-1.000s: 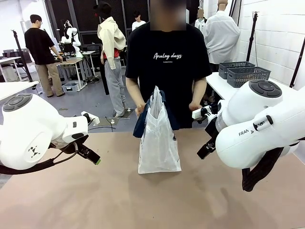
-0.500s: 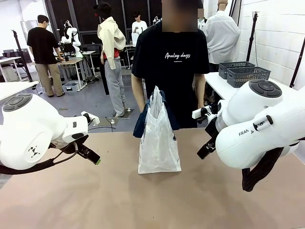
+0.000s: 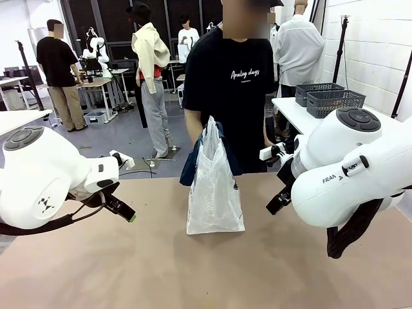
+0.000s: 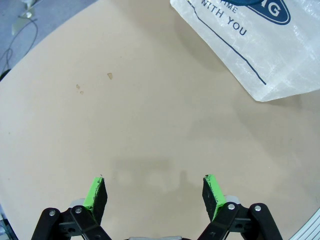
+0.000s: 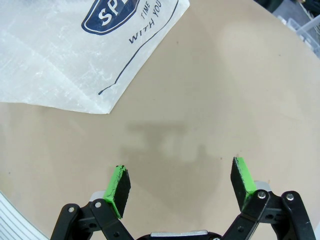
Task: Transfer purchased items from the store into the shopping bag.
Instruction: Open the Reusable shopping bag in the center of the table.
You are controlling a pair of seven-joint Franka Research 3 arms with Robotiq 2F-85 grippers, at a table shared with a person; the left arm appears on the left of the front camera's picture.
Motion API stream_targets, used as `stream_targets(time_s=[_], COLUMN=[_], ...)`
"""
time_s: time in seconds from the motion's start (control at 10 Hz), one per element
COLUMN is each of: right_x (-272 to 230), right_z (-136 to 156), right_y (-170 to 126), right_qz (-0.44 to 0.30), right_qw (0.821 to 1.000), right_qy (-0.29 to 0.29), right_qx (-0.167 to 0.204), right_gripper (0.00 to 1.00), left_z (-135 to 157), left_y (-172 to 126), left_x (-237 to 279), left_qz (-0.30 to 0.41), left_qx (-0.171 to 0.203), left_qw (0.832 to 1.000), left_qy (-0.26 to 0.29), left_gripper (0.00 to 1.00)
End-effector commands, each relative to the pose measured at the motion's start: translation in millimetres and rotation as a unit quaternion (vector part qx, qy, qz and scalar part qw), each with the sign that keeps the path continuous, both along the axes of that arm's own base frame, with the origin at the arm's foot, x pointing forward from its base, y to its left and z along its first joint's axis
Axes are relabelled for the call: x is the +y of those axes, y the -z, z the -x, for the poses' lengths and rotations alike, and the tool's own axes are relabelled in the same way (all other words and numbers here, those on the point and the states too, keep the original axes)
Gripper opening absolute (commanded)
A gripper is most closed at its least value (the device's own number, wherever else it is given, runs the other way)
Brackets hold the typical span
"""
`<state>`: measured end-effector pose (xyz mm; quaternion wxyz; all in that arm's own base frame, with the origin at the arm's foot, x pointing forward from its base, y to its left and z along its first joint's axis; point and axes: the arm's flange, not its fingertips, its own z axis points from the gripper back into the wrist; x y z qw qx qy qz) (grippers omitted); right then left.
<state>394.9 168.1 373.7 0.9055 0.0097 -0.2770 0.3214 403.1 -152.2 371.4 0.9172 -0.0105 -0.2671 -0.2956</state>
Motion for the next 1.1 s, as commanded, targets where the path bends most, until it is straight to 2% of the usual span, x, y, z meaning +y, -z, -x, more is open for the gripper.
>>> stream_targets(time_s=[0.0,0.5,0.8,0.9,1.0], right_x=[-0.1,0.0,13.6,18.2,22.6], right_z=[0.0,0.0,-10.1,-17.2,-29.8], right_y=[0.0,0.0,-32.3,-44.4,-61.1], right_qz=[0.0,0.0,-0.033,-0.023,-0.017], right_qw=[1.0,1.0,0.997,0.997,0.998], right_qy=[0.0,0.0,-0.037,-0.029,-0.015], right_qx=[0.0,0.0,0.062,0.061,0.063], right_gripper=[1.0,1.0,1.0,1.0,1.0], left_z=[-0.3,0.0,-5.5,-11.1,-19.7], left_y=[-0.1,0.0,-29.0,-41.3,-54.8], left_x=[0.9,0.0,-8.9,-15.8,-22.0], left_qz=[0.0,0.0,0.067,0.079,0.077], left_qx=[0.0,0.0,0.083,0.114,0.113], left_qw=[1.0,1.0,0.994,0.99,0.99], left_qy=[-0.001,0.0,0.007,0.007,-0.018], left_gripper=[1.0,1.0,1.0,1.0,1.0])
